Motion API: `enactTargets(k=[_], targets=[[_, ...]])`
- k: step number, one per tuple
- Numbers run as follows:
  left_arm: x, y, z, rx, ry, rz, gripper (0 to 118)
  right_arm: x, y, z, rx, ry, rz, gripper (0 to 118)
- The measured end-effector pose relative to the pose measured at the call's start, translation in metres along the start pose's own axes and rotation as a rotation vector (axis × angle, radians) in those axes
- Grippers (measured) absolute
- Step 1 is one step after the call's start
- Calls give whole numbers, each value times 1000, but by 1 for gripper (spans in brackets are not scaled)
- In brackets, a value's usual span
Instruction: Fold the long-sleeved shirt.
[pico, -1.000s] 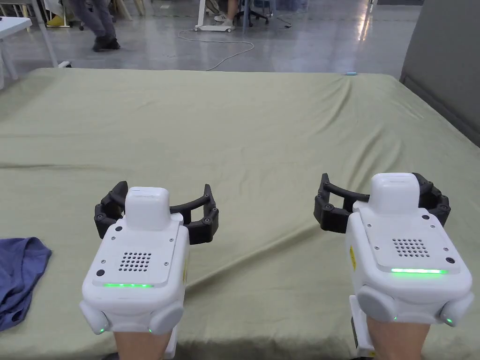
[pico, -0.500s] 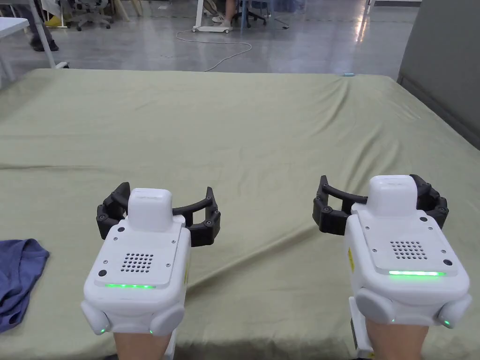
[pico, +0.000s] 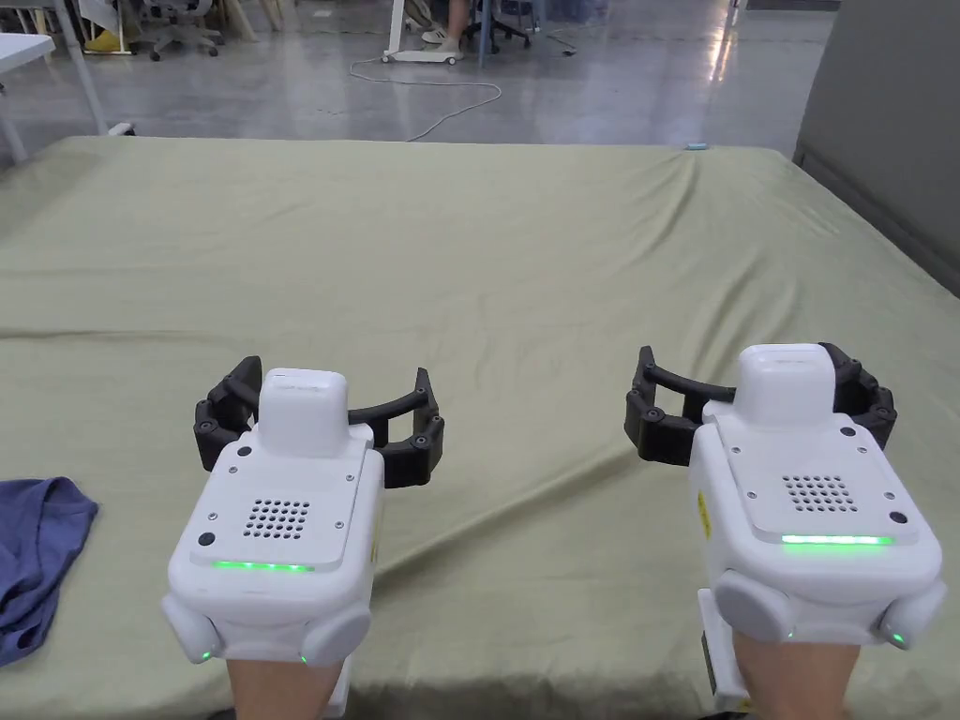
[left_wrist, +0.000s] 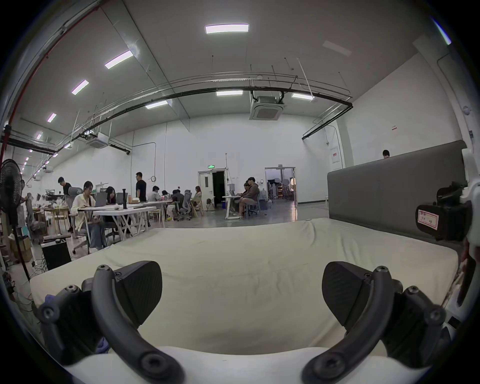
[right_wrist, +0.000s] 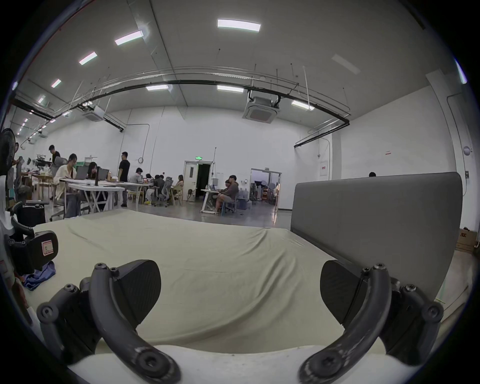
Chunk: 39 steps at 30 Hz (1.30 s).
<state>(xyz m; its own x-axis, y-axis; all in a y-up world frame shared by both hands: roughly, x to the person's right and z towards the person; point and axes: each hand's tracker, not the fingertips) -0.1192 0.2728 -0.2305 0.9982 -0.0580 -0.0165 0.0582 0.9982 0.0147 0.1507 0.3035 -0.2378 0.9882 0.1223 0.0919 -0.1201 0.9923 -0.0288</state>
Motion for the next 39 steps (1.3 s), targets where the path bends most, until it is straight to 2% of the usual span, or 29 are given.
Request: enactTargets(k=[39], targets=[[-3,-2,-5,-27,9,12,118,3,-1,-6,-20,-5,18,118]])
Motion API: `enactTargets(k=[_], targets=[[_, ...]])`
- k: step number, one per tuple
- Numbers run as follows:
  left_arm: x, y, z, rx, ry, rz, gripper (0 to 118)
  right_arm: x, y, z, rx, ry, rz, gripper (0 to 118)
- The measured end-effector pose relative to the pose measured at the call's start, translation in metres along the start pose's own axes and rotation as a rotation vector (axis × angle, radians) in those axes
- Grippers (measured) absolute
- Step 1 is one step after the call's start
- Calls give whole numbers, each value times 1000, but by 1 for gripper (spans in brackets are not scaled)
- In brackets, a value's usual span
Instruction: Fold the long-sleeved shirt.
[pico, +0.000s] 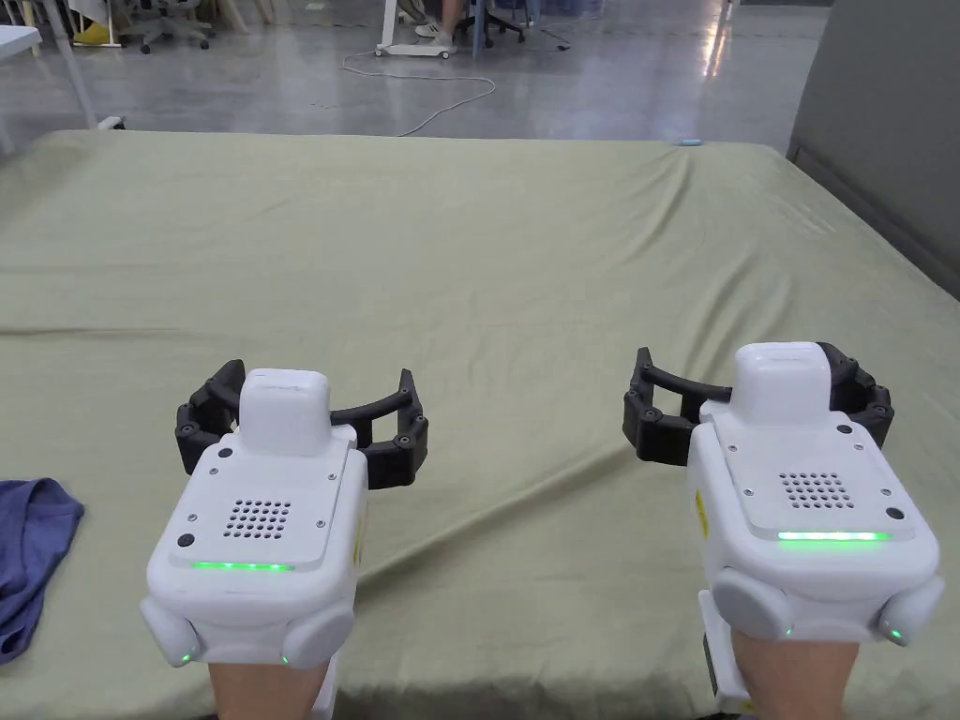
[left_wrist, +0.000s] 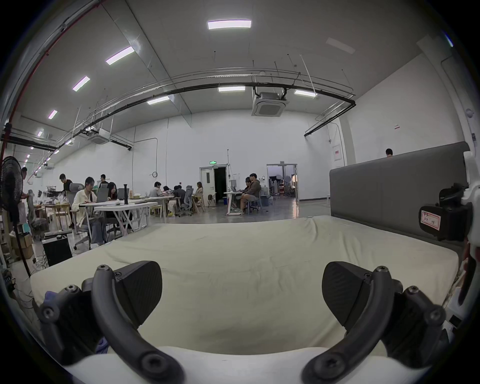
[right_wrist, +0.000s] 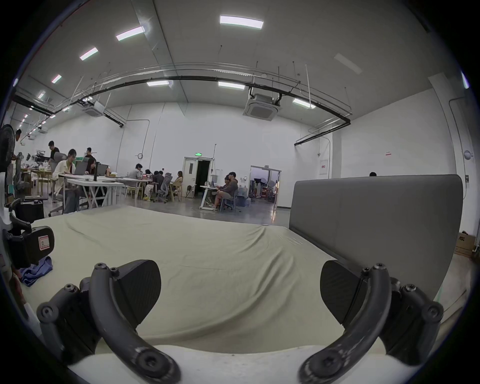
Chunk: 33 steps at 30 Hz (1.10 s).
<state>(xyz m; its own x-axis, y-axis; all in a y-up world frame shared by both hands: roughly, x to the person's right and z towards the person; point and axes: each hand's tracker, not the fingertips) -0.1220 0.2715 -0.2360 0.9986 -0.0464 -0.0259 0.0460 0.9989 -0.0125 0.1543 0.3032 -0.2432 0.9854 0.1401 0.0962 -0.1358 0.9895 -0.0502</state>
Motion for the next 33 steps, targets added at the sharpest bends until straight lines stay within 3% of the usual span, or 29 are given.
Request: enactTargets(k=[5,8,10,13,15,24,27,29,33], targets=[[-3,-1,0,-4,16,8,118,1,-2,0,-33,20,-32,118],[-5,1,2,-4,21,19,118,4,2,2,-46,134,-92,118],[-6,1,3,0,27,20,118,-2,9,-5,-128,123,-103,118],[-6,1,3,0,30,16,118,-11,23,-7,-296,69,-58,118],[-5,1,3,-4,28,14,118,-14,28,-8,-325,69,-79,118],[-3,1,3,-6,20,8,118,0,41,-2,-265,137,-213,118],[-3,1,3,-12,19,12,118,3,41,-2,-251,100,-211,118],[-3,0,3,-16,19,15,118,0,36,-3,-219,14,-151,118],[-2,0,3,-20,16,10,118,1,28,-5,-233,-9,-119,118]])
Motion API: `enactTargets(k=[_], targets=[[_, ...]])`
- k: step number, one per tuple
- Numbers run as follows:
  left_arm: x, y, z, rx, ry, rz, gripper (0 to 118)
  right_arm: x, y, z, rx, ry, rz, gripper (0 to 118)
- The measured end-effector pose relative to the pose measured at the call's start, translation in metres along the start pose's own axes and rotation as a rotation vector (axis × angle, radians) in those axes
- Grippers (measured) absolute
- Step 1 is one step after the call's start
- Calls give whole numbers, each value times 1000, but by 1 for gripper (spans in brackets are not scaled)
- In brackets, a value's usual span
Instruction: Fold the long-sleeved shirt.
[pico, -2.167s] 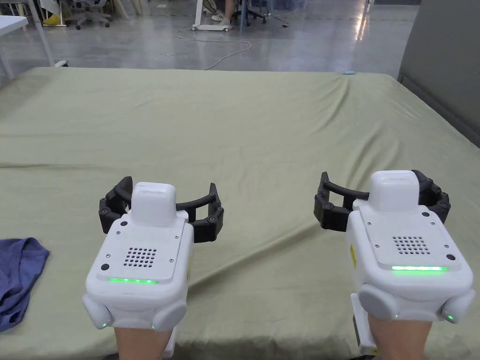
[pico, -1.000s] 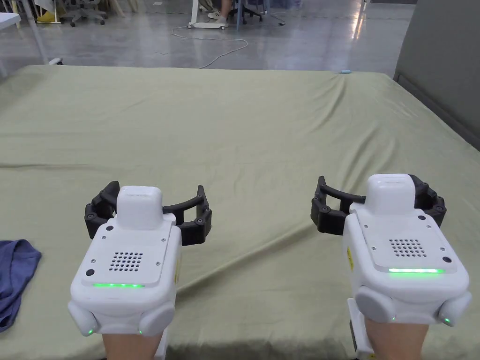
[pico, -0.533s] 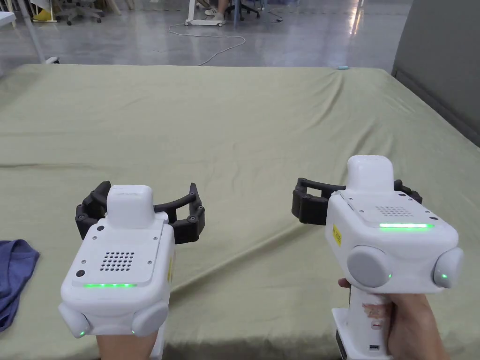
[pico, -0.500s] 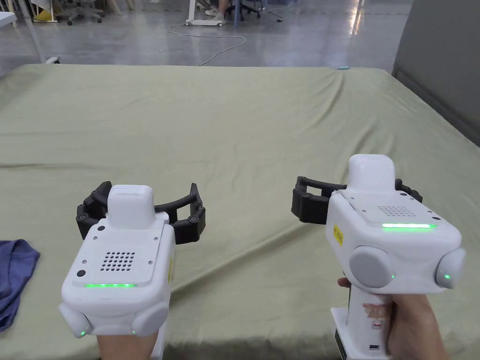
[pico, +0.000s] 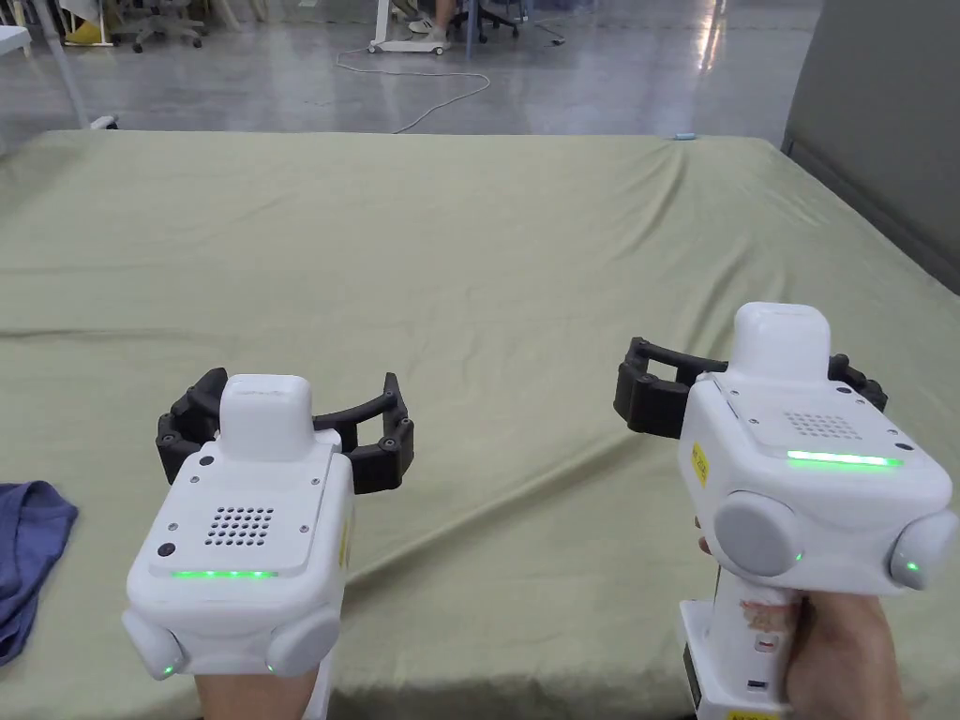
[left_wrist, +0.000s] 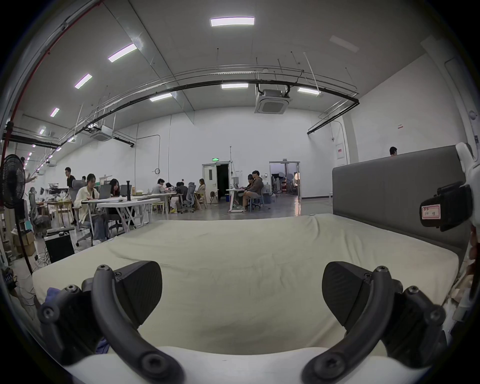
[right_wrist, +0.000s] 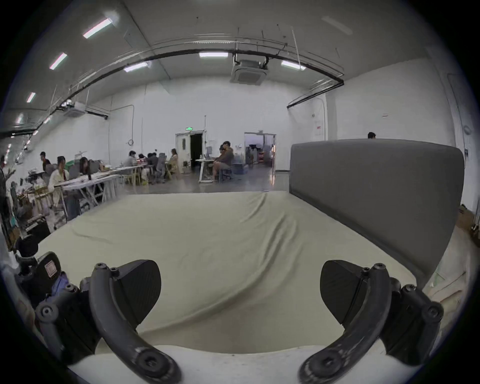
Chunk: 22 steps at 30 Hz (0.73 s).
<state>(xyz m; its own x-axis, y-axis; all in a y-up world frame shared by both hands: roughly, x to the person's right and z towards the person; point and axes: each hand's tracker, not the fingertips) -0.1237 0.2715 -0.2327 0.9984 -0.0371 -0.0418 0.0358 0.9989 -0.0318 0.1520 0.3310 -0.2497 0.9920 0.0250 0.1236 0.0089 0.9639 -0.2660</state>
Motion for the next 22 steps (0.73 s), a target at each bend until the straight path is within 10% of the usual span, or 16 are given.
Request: enactTargets(k=[8,12,22], targets=[[0,1,2,2,-4,21,118,8,-5,16,138,129,-51,118],[-1,0,4,1,3,16,118,2,-28,11,427,-5,167,118],[1,-1,10,-1,-19,15,118,1,-34,1,259,17,122,118]])
